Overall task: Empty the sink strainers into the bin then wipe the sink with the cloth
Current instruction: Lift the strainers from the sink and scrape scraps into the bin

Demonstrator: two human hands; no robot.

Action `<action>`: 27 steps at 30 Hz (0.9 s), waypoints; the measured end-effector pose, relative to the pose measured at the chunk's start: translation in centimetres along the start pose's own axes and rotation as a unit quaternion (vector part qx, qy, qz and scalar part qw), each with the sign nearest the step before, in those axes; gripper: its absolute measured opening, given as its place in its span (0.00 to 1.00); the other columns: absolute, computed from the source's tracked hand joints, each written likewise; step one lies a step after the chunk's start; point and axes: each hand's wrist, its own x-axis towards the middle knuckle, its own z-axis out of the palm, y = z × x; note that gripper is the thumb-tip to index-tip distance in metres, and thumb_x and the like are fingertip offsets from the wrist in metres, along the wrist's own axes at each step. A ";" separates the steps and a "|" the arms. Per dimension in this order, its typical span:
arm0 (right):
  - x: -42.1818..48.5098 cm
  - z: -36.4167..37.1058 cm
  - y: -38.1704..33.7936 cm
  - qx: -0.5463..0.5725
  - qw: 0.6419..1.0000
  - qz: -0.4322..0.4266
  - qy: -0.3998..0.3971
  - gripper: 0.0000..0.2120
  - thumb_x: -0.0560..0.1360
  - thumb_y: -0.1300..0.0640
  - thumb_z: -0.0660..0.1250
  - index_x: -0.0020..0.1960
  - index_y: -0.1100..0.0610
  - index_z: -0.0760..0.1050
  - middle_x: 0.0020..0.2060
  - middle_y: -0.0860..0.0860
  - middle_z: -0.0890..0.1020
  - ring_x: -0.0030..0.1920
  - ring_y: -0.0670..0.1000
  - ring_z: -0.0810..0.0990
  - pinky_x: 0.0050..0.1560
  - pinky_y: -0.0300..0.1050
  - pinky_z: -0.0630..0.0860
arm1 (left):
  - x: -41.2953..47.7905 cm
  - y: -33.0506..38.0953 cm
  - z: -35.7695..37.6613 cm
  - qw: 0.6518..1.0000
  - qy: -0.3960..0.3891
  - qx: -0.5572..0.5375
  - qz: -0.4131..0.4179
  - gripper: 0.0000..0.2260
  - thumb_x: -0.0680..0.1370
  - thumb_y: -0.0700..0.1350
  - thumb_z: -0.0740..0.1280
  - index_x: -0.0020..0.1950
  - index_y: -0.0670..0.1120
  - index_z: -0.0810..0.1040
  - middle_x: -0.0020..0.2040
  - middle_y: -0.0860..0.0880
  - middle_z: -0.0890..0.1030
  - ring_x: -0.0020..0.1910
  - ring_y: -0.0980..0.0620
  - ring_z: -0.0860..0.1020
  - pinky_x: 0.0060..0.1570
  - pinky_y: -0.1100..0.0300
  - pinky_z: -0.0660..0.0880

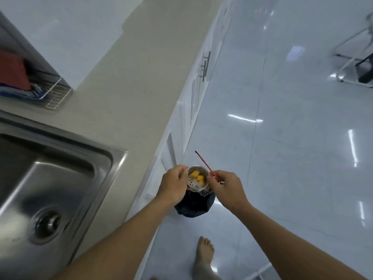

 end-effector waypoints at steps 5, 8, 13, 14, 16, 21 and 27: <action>2.4 1.6 4.9 0.005 0.999 0.032 -0.033 0.13 0.79 0.54 0.68 0.37 0.49 0.81 0.29 0.48 0.81 0.32 0.49 0.77 0.35 0.43 0.74 | 2.7 -2.9 4.3 0.999 -0.010 0.016 -0.043 0.11 0.84 0.47 0.59 0.51 0.50 0.81 0.46 0.52 0.82 0.48 0.51 0.80 0.48 0.57 0.79; 4.0 2.9 7.5 0.002 0.997 0.060 -0.049 0.09 0.79 0.54 0.68 0.40 0.49 0.83 0.31 0.49 0.83 0.34 0.49 0.80 0.35 0.42 0.75 | 4.6 -5.0 6.3 0.997 -0.026 0.010 -0.072 0.12 0.84 0.46 0.59 0.53 0.48 0.83 0.46 0.49 0.83 0.47 0.46 0.83 0.51 0.48 0.82; 6.3 5.7 11.5 0.003 0.992 0.110 -0.059 0.05 0.78 0.54 0.69 0.46 0.50 0.84 0.37 0.49 0.85 0.40 0.50 0.83 0.41 0.45 0.79 | 7.8 -8.7 9.2 0.992 -0.042 0.021 -0.113 0.13 0.82 0.47 0.61 0.40 0.56 0.78 0.41 0.51 0.83 0.41 0.48 0.83 0.48 0.46 0.83; 6.7 6.3 12.4 0.005 0.991 0.116 -0.059 0.04 0.78 0.53 0.69 0.47 0.49 0.83 0.37 0.47 0.85 0.40 0.49 0.83 0.40 0.44 0.80 | 8.3 -9.4 9.8 0.991 -0.045 0.019 -0.121 0.13 0.82 0.48 0.61 0.39 0.57 0.77 0.41 0.51 0.83 0.42 0.48 0.83 0.48 0.47 0.83; 7.4 7.4 13.9 0.016 0.989 0.135 -0.057 0.03 0.77 0.52 0.70 0.50 0.47 0.81 0.39 0.45 0.84 0.40 0.45 0.83 0.38 0.38 0.79 | 9.5 -10.7 10.8 0.988 -0.054 0.009 -0.146 0.13 0.82 0.46 0.62 0.39 0.56 0.78 0.41 0.50 0.84 0.43 0.47 0.83 0.49 0.48 0.82; 8.4 9.5 17.0 0.054 0.976 0.205 -0.059 0.13 0.77 0.53 0.71 0.58 0.46 0.71 0.41 0.50 0.84 0.41 0.48 0.84 0.40 0.44 0.82 | 11.3 -14.1 13.0 0.973 -0.082 -0.006 -0.217 0.11 0.80 0.42 0.63 0.55 0.45 0.85 0.36 0.49 0.81 0.40 0.48 0.79 0.42 0.58 0.77; 8.5 9.9 19.4 0.004 0.971 0.207 -0.121 0.09 0.77 0.52 0.70 0.56 0.44 0.76 0.44 0.47 0.84 0.42 0.44 0.81 0.37 0.35 0.71 | 11.6 -15.3 14.0 0.964 -0.113 -0.013 -0.242 0.13 0.80 0.41 0.63 0.63 0.53 0.69 0.46 0.43 0.79 0.44 0.44 0.80 0.48 0.48 0.80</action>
